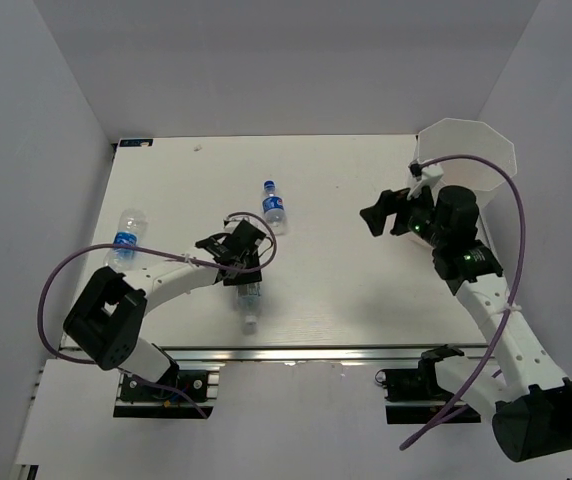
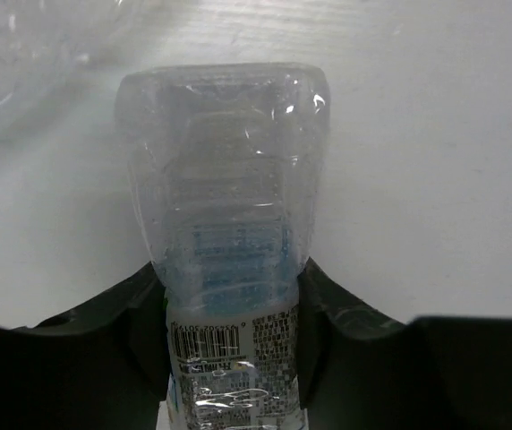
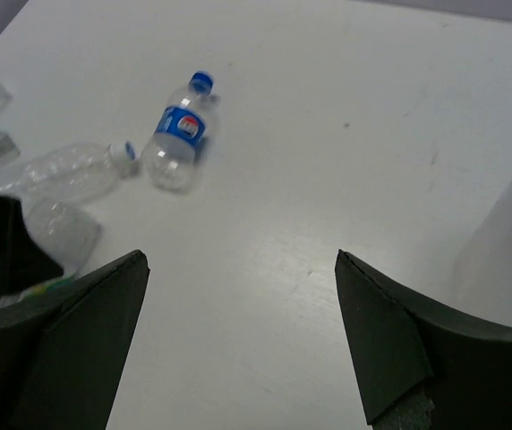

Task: Put the plastic bottles in the bin

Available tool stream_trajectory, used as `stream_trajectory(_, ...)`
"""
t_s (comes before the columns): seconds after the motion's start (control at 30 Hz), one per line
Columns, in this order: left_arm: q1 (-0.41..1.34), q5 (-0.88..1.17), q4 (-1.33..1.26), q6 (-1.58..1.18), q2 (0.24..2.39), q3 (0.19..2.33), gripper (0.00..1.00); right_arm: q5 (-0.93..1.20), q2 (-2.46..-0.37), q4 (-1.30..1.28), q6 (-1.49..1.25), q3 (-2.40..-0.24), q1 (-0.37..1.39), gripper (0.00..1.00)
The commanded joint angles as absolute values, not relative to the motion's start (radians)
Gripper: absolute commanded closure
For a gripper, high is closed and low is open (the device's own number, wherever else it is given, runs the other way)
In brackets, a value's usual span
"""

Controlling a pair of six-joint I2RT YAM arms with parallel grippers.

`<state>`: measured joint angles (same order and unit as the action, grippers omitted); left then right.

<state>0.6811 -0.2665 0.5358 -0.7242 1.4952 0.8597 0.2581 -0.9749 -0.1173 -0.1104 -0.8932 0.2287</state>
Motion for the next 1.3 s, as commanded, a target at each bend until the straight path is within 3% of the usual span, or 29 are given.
stream_trajectory(0.0,0.698,-0.288,0.499,-0.715,1.467,0.943,0.55,0.298,-0.928,-0.031,-0.150,-0.855,0.313,0.11)
stream_trajectory(0.17,0.710,-0.278,0.424,-0.690,1.382,1.028,0.75,0.396,-0.894,0.044,-0.192,-0.778,0.374,0.11)
stream_trajectory(0.37,0.732,-0.330,0.246,-0.692,1.325,1.135,0.75,0.500,-0.893,0.087,-0.248,-0.709,0.454,0.11)
stream_trajectory(0.63,0.752,-0.365,0.091,-0.765,1.371,1.196,0.76,0.247,-0.994,0.181,-0.285,-0.741,0.678,0.10)
stream_trajectory(0.8,0.772,-0.356,0.072,-0.776,1.388,1.229,0.77,0.086,-1.100,0.271,-0.359,-0.768,0.726,0.11)
stream_trajectory(0.93,0.779,-0.357,0.058,-0.772,1.385,1.229,0.76,0.083,-1.146,0.357,-0.368,-0.787,0.732,0.11)
stream_trajectory(1.03,0.785,-0.335,0.032,-0.773,1.381,1.217,0.75,0.072,-1.189,0.383,-0.377,-0.813,0.733,0.17)
stream_trajectory(1.13,0.787,-0.333,0.026,-0.776,1.373,1.204,0.74,0.087,-1.223,0.402,-0.380,-0.837,0.733,0.35)
stream_trajectory(1.17,0.787,-0.337,0.029,-0.778,1.373,1.203,0.73,0.090,-1.227,0.400,-0.383,-0.844,0.733,0.54)
stream_trajectory(1.23,0.787,-0.342,0.028,-0.775,1.359,1.200,0.68,0.087,-1.236,0.387,-0.399,-0.856,0.733,0.73)
stream_trajectory(1.27,0.787,-0.342,0.023,-0.770,1.355,1.195,0.50,0.081,-1.235,0.385,-0.399,-0.857,0.732,0.93)
